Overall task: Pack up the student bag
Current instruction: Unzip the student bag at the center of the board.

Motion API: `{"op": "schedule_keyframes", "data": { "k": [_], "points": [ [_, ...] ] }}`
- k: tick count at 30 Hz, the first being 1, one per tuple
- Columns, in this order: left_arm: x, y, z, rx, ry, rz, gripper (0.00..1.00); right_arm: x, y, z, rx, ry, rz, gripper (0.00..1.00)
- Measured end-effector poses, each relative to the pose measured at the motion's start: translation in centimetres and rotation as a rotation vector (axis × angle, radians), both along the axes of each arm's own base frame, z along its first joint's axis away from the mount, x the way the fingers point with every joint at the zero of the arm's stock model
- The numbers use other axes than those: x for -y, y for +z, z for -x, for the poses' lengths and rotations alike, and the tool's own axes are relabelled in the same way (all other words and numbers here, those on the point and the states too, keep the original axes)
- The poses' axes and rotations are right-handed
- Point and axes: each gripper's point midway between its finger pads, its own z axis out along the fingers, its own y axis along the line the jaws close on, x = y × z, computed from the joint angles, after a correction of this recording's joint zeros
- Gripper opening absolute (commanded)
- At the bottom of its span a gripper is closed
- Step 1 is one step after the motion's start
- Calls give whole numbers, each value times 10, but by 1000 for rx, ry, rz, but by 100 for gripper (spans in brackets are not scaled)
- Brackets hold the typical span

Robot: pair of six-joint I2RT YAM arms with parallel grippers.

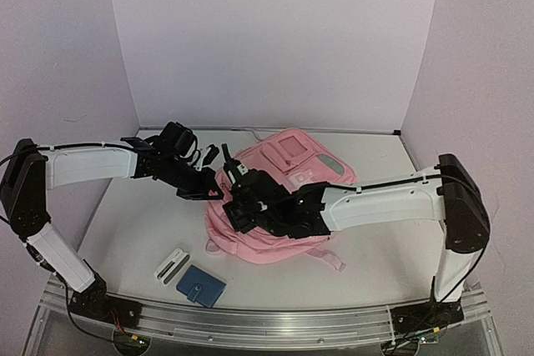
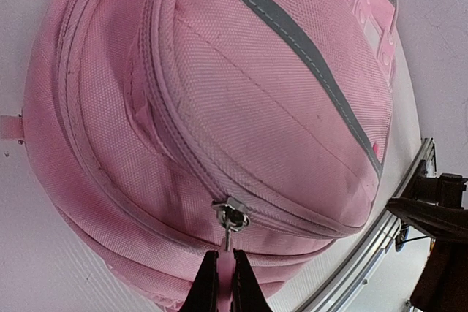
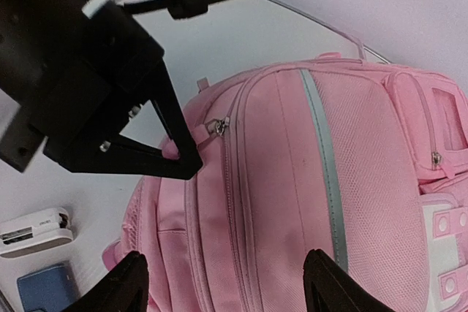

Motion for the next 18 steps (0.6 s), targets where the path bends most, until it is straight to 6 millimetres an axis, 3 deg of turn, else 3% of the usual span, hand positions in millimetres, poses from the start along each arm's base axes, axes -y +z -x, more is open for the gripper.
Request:
{"op": "schedule_keyframes", "data": {
  "k": [3,5,8,10,18],
  "points": [
    [0,0,0,0,0,0,0,1,-21,-5,3,-24,73,51],
    [0,0,0,1,-1,0,0,4,-29,-9,14,-48,114,35],
    [-1,2,0,6,1,-3,0,12,-33,-14,35,-89,152,11],
    [-3,2,0,11,8,-11,0,15,-31,-16,45,-111,153,1],
    [-19,5,-11,22,42,-28,0,17,-23,-10,22,-88,110,0]
  ]
}}
